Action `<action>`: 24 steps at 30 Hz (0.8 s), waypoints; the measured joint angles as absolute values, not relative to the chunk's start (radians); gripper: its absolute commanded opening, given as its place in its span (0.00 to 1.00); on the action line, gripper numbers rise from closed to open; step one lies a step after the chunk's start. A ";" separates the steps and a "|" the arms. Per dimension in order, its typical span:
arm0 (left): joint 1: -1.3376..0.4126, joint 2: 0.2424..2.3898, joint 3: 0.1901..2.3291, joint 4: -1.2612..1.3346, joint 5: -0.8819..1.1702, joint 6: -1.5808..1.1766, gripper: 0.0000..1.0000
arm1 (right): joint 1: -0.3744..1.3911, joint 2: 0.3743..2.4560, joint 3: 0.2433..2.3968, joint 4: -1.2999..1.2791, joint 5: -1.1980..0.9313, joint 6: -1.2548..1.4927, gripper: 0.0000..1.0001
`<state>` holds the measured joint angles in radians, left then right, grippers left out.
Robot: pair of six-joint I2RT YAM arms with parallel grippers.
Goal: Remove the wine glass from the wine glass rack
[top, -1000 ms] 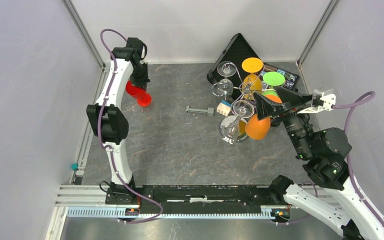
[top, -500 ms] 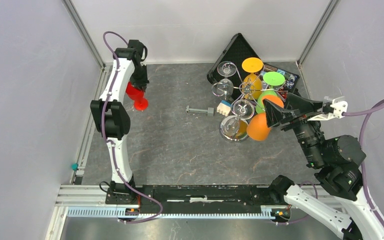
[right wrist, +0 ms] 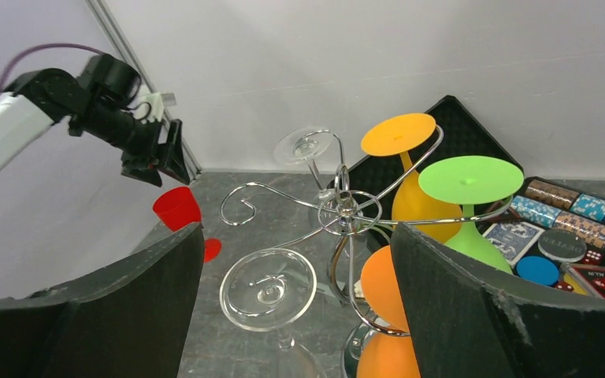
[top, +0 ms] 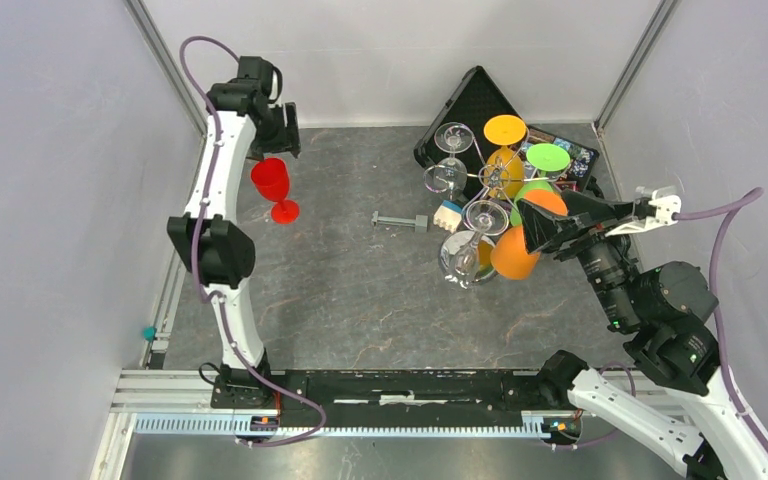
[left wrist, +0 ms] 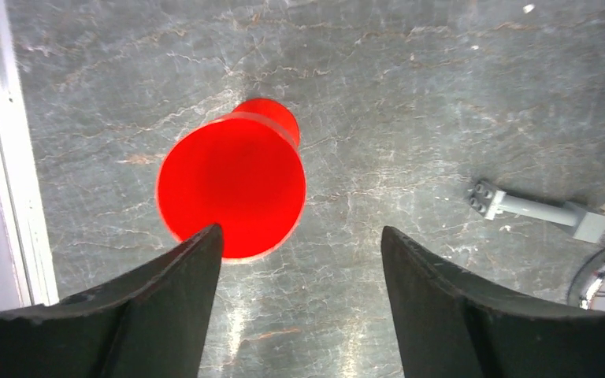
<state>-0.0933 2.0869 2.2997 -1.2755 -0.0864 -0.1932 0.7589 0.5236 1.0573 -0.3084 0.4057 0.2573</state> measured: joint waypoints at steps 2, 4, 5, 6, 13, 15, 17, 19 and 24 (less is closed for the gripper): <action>-0.093 2.033 2.285 -1.261 -0.088 -0.194 0.99 | 0.759 0.530 1.057 -0.309 0.405 0.267 0.92; -0.093 1.957 2.250 -1.232 -0.079 -0.194 1.00 | 0.759 0.543 1.058 -0.308 0.402 0.276 0.92; -0.093 1.909 2.222 -1.211 -0.067 -0.197 1.00 | 0.759 0.551 1.058 -0.308 0.401 0.282 0.92; -0.093 1.853 2.188 -1.185 -0.046 -0.197 1.00 | 0.759 0.562 1.058 -0.308 0.400 0.287 0.92; -0.104 1.436 1.847 -0.910 0.147 -0.305 0.98 | 0.759 0.625 1.058 -0.307 0.379 0.313 0.81; -0.120 1.351 1.759 -0.837 0.196 -0.363 0.98 | 0.759 0.629 1.057 -0.296 0.379 0.329 0.77; -0.152 1.263 1.647 -0.744 0.249 -0.435 0.98 | 0.759 0.629 1.057 -0.276 0.379 0.345 0.72; -0.204 1.179 1.518 -0.622 0.307 -0.537 0.97 | 0.759 0.630 1.057 -0.255 0.379 0.360 0.68; -0.391 1.028 1.263 -0.389 0.377 -0.800 0.95 | 0.759 0.644 1.044 -0.214 0.380 0.387 0.57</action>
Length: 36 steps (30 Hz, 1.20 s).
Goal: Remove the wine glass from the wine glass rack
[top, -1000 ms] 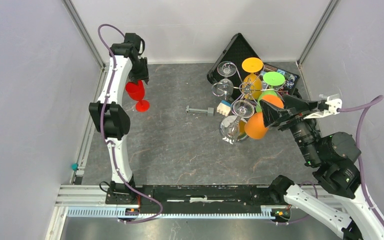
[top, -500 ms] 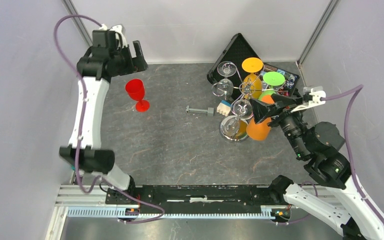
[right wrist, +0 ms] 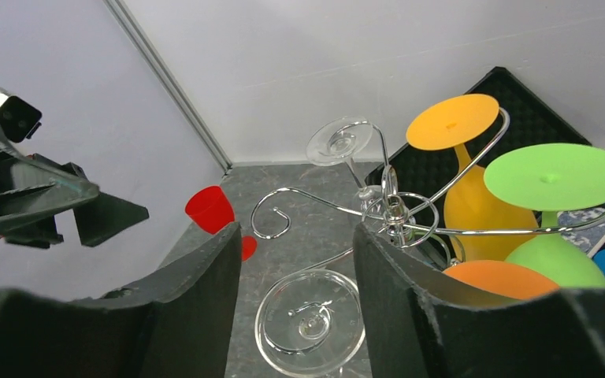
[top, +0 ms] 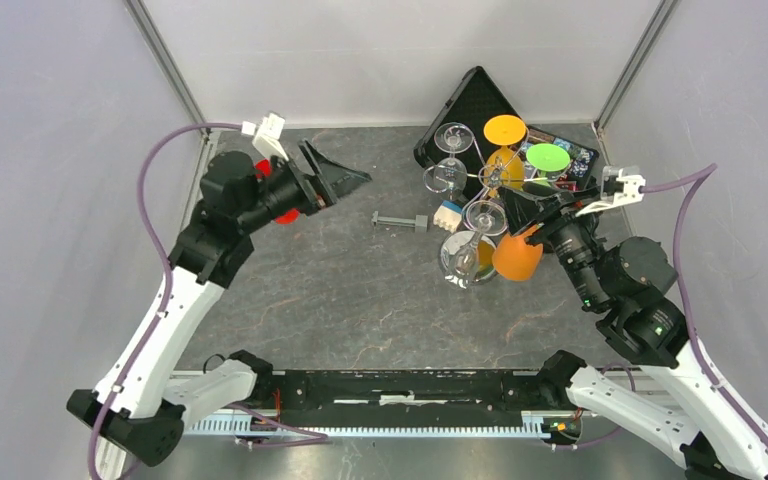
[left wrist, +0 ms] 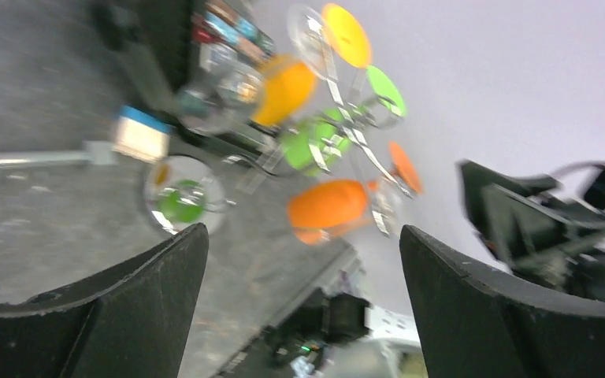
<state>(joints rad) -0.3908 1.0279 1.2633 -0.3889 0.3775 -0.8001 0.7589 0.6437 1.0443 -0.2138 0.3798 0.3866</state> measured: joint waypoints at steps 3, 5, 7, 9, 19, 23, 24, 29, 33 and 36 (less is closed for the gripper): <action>-0.510 1.013 1.230 -0.315 0.370 -0.898 0.92 | 0.759 0.650 1.028 -0.203 0.379 0.397 0.56; -0.578 1.008 1.213 -0.263 0.356 -0.955 0.91 | 0.759 0.656 1.021 -0.200 0.378 0.400 0.56; -0.647 1.002 1.190 -0.222 0.327 -1.008 0.89 | 0.759 0.657 1.016 -0.201 0.377 0.401 0.58; -0.707 1.005 1.180 -0.204 0.289 -1.048 0.85 | 0.759 0.657 1.016 -0.199 0.375 0.402 0.59; -0.964 1.164 1.216 -0.157 0.135 -1.120 0.73 | 0.759 0.677 1.019 -0.257 0.368 0.384 0.55; -1.026 1.212 1.222 -0.132 0.076 -1.163 0.65 | 0.759 0.680 1.022 -0.287 0.366 0.369 0.55; -1.041 1.221 1.223 -0.123 0.057 -1.179 0.63 | 0.759 0.677 1.024 -0.295 0.366 0.366 0.55; -1.103 1.252 1.226 -0.100 -0.040 -1.240 0.55 | 0.759 0.651 1.024 -0.313 0.372 0.359 0.51; -1.133 1.261 1.231 -0.094 -0.121 -1.274 0.53 | 0.759 0.624 1.024 -0.319 0.387 0.354 0.51; -1.144 1.271 1.235 -0.084 -0.175 -1.296 0.48 | 0.759 0.616 1.024 -0.332 0.402 0.350 0.49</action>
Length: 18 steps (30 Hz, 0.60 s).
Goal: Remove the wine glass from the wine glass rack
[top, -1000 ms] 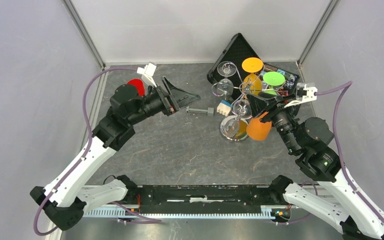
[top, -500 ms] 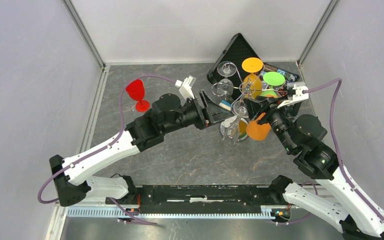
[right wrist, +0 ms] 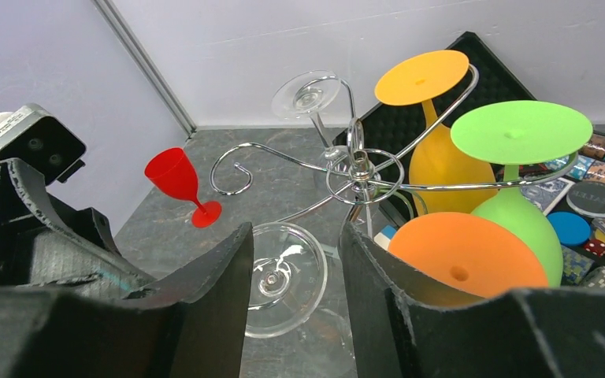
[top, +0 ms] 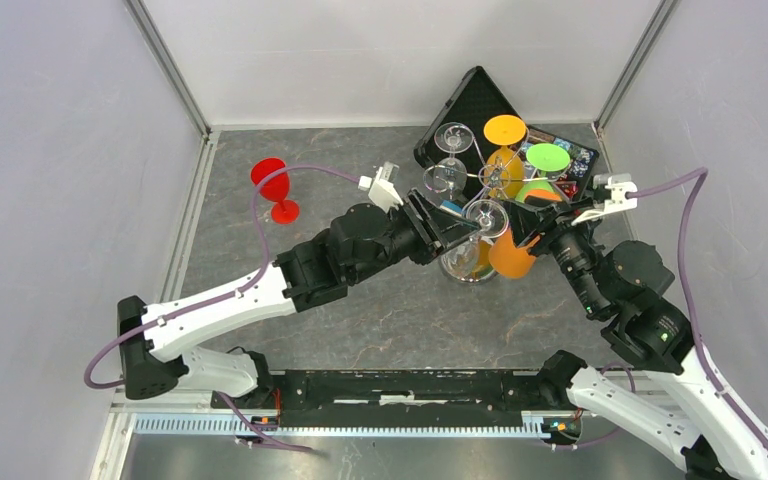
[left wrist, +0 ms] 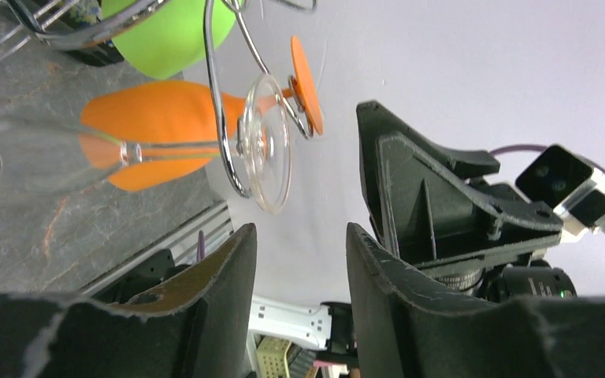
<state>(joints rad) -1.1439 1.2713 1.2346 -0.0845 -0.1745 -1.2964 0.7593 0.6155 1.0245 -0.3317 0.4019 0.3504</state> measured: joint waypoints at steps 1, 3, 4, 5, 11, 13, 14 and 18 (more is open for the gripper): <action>-1.146 1.276 1.235 -0.078 -0.190 -1.302 0.47 | 0.759 0.613 1.024 -0.335 0.405 0.350 0.49; -1.146 1.283 1.235 -0.070 -0.218 -1.306 0.46 | 0.759 0.606 1.024 -0.340 0.408 0.345 0.48; -1.146 1.285 1.235 -0.070 -0.233 -1.307 0.45 | 0.759 0.601 1.024 -0.340 0.409 0.343 0.48; -1.146 1.287 1.235 -0.069 -0.243 -1.309 0.45 | 0.759 0.596 1.024 -0.340 0.411 0.342 0.48; -1.146 1.311 1.265 -0.072 -0.281 -1.309 0.45 | 0.759 0.563 1.023 -0.339 0.415 0.335 0.48; -1.146 1.322 1.282 -0.073 -0.287 -1.309 0.45 | 0.759 0.554 1.018 -0.338 0.419 0.335 0.48; -1.146 1.326 1.288 -0.073 -0.289 -1.309 0.45 | 0.759 0.549 1.016 -0.339 0.421 0.335 0.48; -1.147 1.333 1.308 -0.075 -0.300 -1.309 0.47 | 0.759 0.530 1.002 -0.338 0.429 0.334 0.48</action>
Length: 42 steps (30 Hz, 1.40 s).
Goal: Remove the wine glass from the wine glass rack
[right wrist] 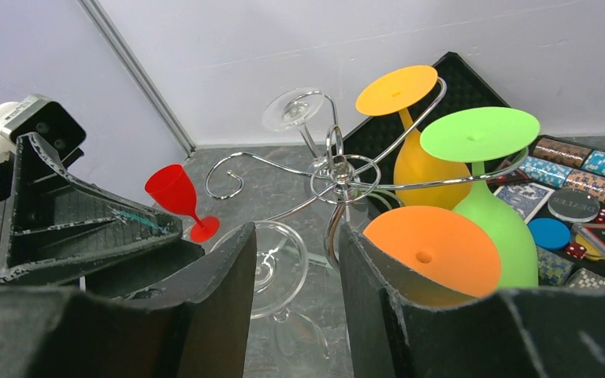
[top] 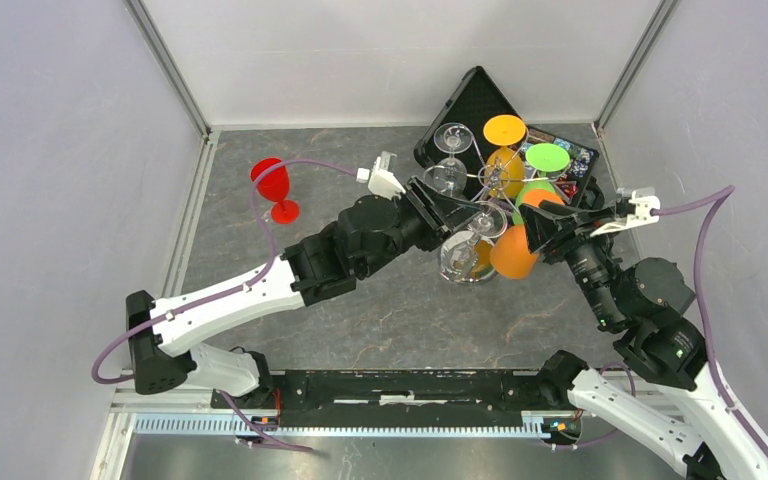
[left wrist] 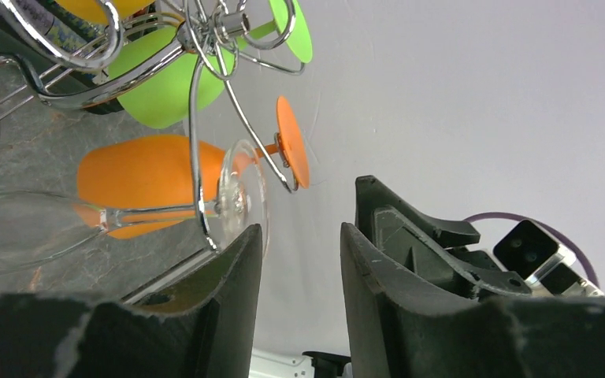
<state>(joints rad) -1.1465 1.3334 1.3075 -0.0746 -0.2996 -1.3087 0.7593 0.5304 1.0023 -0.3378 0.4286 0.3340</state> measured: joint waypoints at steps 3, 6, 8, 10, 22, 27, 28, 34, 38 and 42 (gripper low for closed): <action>-1.147 1.336 1.319 -0.074 -0.314 -1.308 0.48 | 0.759 0.520 0.999 -0.338 0.432 0.332 0.48; -1.147 1.346 1.328 -0.077 -0.319 -1.308 0.52 | 0.759 0.512 0.998 -0.337 0.432 0.331 0.48; -1.147 1.354 1.333 -0.082 -0.326 -1.304 0.53 | 0.759 0.510 0.997 -0.337 0.432 0.331 0.48; -1.147 1.357 1.333 -0.096 -0.341 -1.296 0.53 | 0.759 0.510 0.997 -0.337 0.432 0.331 0.48; -1.147 1.375 1.415 -0.184 -0.392 -1.188 0.57 | 0.759 0.511 0.988 -0.331 0.432 0.331 0.48; -1.147 1.405 1.430 -0.200 -0.390 -1.169 0.57 | 0.759 0.511 0.985 -0.331 0.432 0.332 0.48; -1.147 1.407 1.430 -0.200 -0.389 -1.168 0.57 | 0.759 0.511 0.985 -0.331 0.432 0.331 0.48; -1.145 1.422 1.449 -0.207 -0.365 -1.161 0.57 | 0.759 0.506 0.977 -0.330 0.447 0.331 0.48; -1.145 1.432 1.458 -0.208 -0.321 -1.164 0.57 | 0.759 0.499 0.970 -0.330 0.456 0.331 0.48; -1.145 1.433 1.462 -0.218 -0.281 -1.177 0.53 | 0.759 0.497 0.968 -0.330 0.460 0.331 0.48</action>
